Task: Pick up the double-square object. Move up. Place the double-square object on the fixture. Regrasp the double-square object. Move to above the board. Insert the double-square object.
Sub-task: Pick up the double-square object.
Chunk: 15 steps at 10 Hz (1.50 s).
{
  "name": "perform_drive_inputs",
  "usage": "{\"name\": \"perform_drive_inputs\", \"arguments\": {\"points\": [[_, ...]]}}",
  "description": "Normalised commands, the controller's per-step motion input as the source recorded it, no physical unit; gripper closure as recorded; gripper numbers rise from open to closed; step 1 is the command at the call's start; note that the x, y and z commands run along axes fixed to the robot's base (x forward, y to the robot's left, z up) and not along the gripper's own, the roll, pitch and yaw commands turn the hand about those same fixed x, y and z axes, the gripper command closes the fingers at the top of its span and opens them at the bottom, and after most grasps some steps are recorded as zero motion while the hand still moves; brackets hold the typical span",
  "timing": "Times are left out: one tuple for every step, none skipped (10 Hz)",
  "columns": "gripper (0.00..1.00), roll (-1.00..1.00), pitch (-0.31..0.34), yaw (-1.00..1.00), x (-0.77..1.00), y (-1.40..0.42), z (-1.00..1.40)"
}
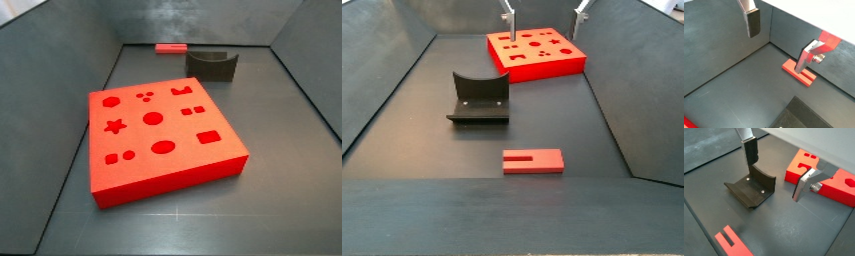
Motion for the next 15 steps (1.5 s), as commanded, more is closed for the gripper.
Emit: {"name": "perform_drive_inputs", "arguments": {"points": [[0.0, 0.0, -0.004, 0.0, 0.0, 0.0, 0.0], [0.0, 0.0, 0.0, -0.02, -0.1, 0.07, 0.0], [0.0, -0.12, 0.087, -0.57, 0.11, 0.3, -0.09], [0.0, -0.11, 0.081, -0.65, 0.23, 0.22, -0.31], [0.0, -0.08, 0.077, -0.86, 0.16, 0.07, -0.43], [0.0, -0.08, 0.076, -0.9, 0.11, 0.04, -0.47], [0.0, -0.08, 0.07, -0.91, 0.11, 0.03, -0.51], [0.0, -0.12, 0.0, -0.88, 0.05, 0.03, -0.54], [0.0, -0.13, -0.026, -0.83, 0.02, 0.06, -0.53], [0.0, -0.14, -0.011, -0.91, 0.03, 0.0, -0.57], [0.0, -0.13, -0.004, -0.93, 0.04, 0.0, -0.57], [0.0, -0.09, -0.013, -0.88, 0.02, 0.07, -0.52], [0.0, -0.14, -0.089, -0.66, 0.04, 0.23, -0.37], [0.0, -0.05, -0.039, 0.01, 0.0, 0.16, 0.02], [0.0, -0.1, -0.043, 0.19, 0.05, 0.34, -0.14]]}}
